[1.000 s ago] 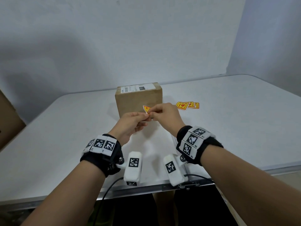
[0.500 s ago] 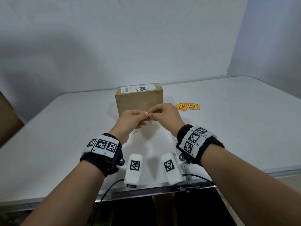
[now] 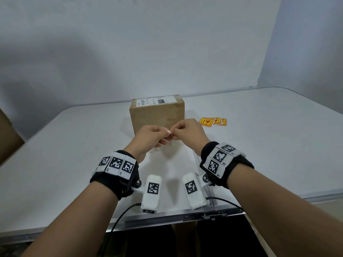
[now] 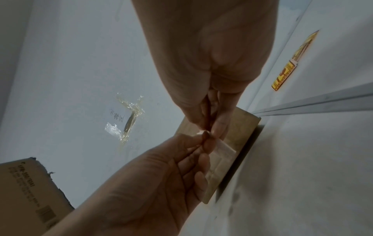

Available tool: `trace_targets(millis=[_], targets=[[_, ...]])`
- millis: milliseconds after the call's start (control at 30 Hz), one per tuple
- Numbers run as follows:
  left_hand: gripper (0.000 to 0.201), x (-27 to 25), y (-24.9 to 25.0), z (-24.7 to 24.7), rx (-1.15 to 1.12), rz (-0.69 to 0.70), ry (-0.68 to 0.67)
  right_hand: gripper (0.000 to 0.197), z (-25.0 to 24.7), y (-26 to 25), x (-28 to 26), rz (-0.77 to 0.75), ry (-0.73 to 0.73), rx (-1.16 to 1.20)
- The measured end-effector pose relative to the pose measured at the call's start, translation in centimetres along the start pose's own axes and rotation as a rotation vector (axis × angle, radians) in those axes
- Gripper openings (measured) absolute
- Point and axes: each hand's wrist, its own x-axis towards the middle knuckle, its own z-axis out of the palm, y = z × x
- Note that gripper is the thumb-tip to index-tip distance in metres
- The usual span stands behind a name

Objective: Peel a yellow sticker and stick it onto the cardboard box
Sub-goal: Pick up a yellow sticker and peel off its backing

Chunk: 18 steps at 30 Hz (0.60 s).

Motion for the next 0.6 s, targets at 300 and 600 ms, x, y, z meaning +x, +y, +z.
trace_targets(millis=[300,600], targets=[[0.016,0.03,-0.12,0.04,0.005,-0.015,-0.027,0.014,-0.10,0.43,0.01,0.178,-0.050,0.262],[0.011,0.37,0.01,-0.10,-0.018,-0.002,-0.041,0.017,0.10,0.45,0.15,0.202,-0.066,0.278]])
